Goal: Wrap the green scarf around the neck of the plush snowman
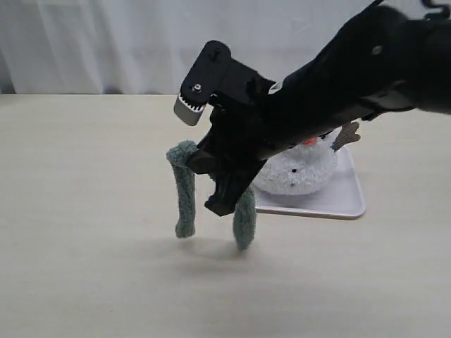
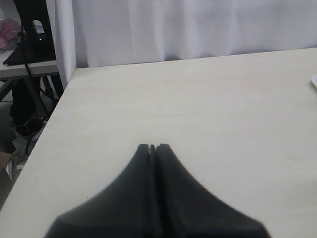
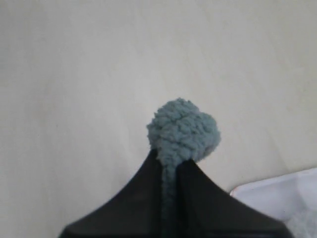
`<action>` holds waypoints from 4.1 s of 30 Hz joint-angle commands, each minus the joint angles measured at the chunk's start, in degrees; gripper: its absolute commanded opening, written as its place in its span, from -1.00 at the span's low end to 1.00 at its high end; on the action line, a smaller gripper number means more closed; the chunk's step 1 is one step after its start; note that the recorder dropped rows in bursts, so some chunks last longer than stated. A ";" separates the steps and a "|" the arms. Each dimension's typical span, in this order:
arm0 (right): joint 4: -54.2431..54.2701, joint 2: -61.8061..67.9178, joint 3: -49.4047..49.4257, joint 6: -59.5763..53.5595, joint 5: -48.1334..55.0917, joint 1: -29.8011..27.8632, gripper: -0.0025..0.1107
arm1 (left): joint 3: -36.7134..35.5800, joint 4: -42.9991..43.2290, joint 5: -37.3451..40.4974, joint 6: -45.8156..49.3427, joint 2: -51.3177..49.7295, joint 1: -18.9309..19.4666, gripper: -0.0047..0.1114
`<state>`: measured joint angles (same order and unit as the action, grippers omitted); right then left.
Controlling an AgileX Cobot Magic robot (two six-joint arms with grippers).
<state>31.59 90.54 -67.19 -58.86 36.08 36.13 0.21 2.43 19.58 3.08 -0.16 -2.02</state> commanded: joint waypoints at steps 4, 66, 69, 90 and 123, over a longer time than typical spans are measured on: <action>-21.00 -12.06 -0.02 11.65 10.32 0.02 -0.89 | -0.21 -0.04 -0.55 -0.10 0.16 -0.05 -0.92; -102.49 7.93 -0.39 89.96 -17.31 -14.11 -0.16 | -0.21 -0.04 -0.55 -0.10 0.16 -0.05 -0.92; -95.30 7.93 -2.88 95.60 -14.69 -14.11 -0.16 | -0.21 -0.04 -0.55 -0.10 0.16 -0.05 -0.92; -40.97 8.95 -12.11 61.87 2.99 -19.66 0.10 | -0.21 -0.04 -0.55 -0.10 0.16 -0.05 -0.92; -39.06 -4.02 11.31 53.33 -13.07 -24.63 0.09 | -0.21 -0.04 -0.55 -0.10 0.16 -0.05 -0.92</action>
<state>-8.03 86.86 -59.12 -4.53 30.67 11.68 0.21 2.43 19.58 3.08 -0.16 -2.02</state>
